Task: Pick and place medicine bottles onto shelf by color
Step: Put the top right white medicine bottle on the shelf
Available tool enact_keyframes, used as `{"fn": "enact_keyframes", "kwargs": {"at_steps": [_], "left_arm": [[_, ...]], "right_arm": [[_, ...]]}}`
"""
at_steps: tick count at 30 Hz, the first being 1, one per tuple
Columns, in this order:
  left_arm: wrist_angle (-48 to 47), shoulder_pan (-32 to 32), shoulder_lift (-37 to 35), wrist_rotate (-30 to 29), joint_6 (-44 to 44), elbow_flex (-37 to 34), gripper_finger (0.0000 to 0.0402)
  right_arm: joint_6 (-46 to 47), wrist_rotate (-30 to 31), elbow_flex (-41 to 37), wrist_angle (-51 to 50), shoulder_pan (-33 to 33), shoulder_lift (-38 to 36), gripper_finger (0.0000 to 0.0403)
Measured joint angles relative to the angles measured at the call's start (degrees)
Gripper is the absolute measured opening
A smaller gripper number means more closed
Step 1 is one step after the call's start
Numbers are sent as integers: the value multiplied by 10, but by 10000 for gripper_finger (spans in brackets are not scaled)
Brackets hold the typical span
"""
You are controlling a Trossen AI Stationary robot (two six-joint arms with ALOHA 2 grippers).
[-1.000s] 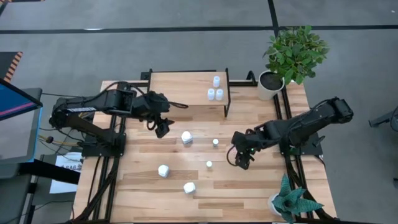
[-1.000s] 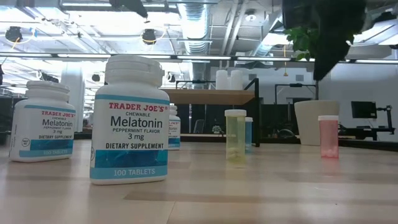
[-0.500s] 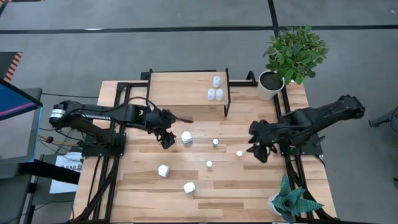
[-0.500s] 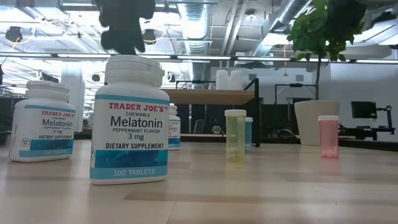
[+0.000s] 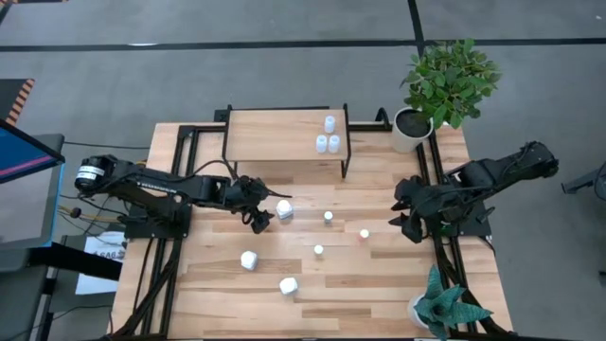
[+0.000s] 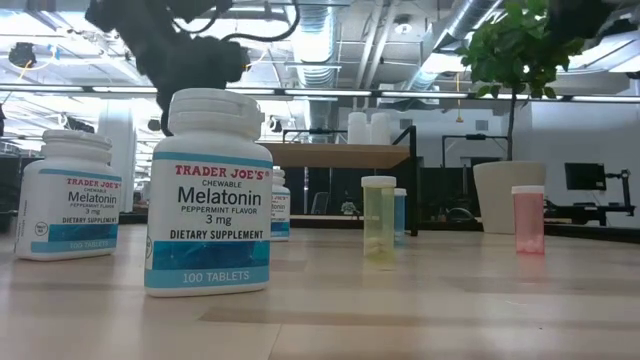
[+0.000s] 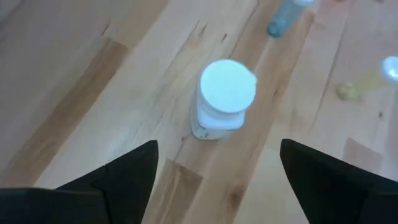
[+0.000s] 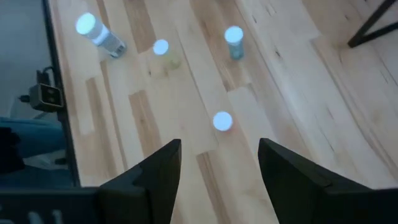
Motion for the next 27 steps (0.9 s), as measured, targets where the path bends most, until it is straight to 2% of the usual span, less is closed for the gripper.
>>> {"fn": "enact_keyframes", "kwargs": {"at_steps": [4,8,13,17,22,27], "left_arm": [[56,-3,0,-31,4,-38,327],[80,-11,18,-36,7,-50,323],[135,-21,99,-47,27,-41,321],[128,-16,151,-83,38,-10,320],[141,-9,188,-38,40,34,320],[141,-9,215,-29,59,63,320]], "right_arm": [[0,0,0,-24,0,0,233],[0,0,0,-35,0,0,233],[0,0,0,-47,0,0,233],[0,-1,0,-45,0,0,233],[0,-1,0,-47,0,0,233],[0,-2,0,-52,0,0,233]]}}
